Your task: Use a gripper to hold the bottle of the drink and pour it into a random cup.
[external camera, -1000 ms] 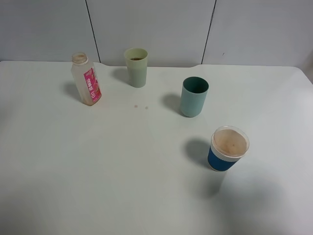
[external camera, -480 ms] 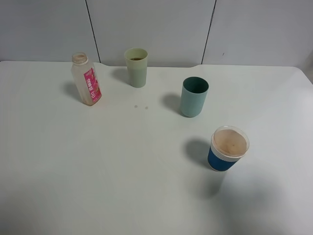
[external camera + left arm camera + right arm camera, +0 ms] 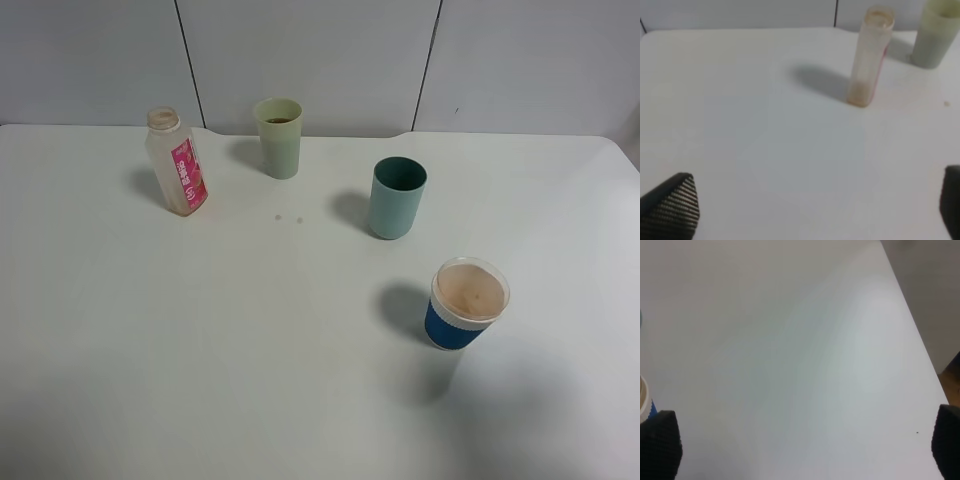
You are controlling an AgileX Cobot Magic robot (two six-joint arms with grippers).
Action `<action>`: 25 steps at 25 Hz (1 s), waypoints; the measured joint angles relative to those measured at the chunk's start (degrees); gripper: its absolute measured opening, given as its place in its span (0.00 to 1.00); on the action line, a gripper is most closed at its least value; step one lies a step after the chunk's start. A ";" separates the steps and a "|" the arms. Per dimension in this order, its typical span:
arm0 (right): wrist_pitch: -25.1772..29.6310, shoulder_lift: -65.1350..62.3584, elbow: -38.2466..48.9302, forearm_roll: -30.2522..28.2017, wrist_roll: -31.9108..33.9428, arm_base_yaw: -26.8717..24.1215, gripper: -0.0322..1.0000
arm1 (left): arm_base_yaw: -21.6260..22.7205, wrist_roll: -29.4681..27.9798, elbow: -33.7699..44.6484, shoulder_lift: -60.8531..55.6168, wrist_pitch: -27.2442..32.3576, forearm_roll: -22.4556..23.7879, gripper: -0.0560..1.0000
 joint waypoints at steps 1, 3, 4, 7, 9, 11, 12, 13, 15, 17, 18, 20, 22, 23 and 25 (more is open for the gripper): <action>0.00 0.00 0.00 0.00 0.00 0.00 1.00 | 0.00 0.00 -0.06 -0.37 1.24 -0.32 0.94; 0.00 0.00 0.00 0.00 0.00 0.00 1.00 | 0.00 0.00 -0.17 -0.74 4.22 -0.89 0.94; 0.00 0.00 0.00 0.00 0.00 0.00 1.00 | 0.00 0.00 -0.17 -0.75 6.30 -1.04 0.94; 0.00 0.00 0.00 0.00 0.00 0.00 1.00 | 0.00 0.41 -0.17 -1.28 9.97 -1.16 0.94; 0.00 0.00 0.00 0.00 0.00 0.00 1.00 | 0.00 0.97 0.03 -2.21 9.89 -1.16 0.94; 0.00 0.00 0.00 0.00 0.00 0.00 1.00 | 0.00 1.35 0.73 -3.69 9.20 -1.16 0.94; 0.00 0.00 0.00 0.00 0.00 0.00 1.00 | 0.00 1.47 0.74 -4.05 9.10 -1.16 0.94; 0.00 0.00 0.00 0.00 0.00 0.00 1.00 | 0.00 1.47 0.74 -4.18 9.03 -1.16 0.94; 0.00 0.00 0.00 0.00 0.00 0.00 1.00 | 0.00 1.47 0.74 -4.18 8.90 -1.16 0.94; 0.00 0.00 0.00 0.00 0.00 0.00 1.00 | 0.00 1.47 0.74 -4.18 8.87 -1.16 0.94; 0.00 0.00 0.00 0.00 0.00 0.00 1.00 | 0.00 1.47 0.74 -4.18 8.87 -1.16 0.94; 0.00 0.00 0.00 0.00 0.00 0.00 1.00 | 0.00 1.49 0.74 -4.18 8.87 -1.26 0.94; 0.00 0.00 0.00 0.00 0.00 0.00 1.00 | 0.00 1.49 0.74 -4.18 8.87 -1.26 0.94; 0.00 0.00 0.00 0.00 0.00 0.00 1.00 | 0.00 1.49 0.74 -4.18 8.87 -1.26 0.94; 0.00 0.00 0.00 0.00 0.00 0.00 1.00 | 0.00 1.49 0.74 -4.18 8.83 -1.26 0.94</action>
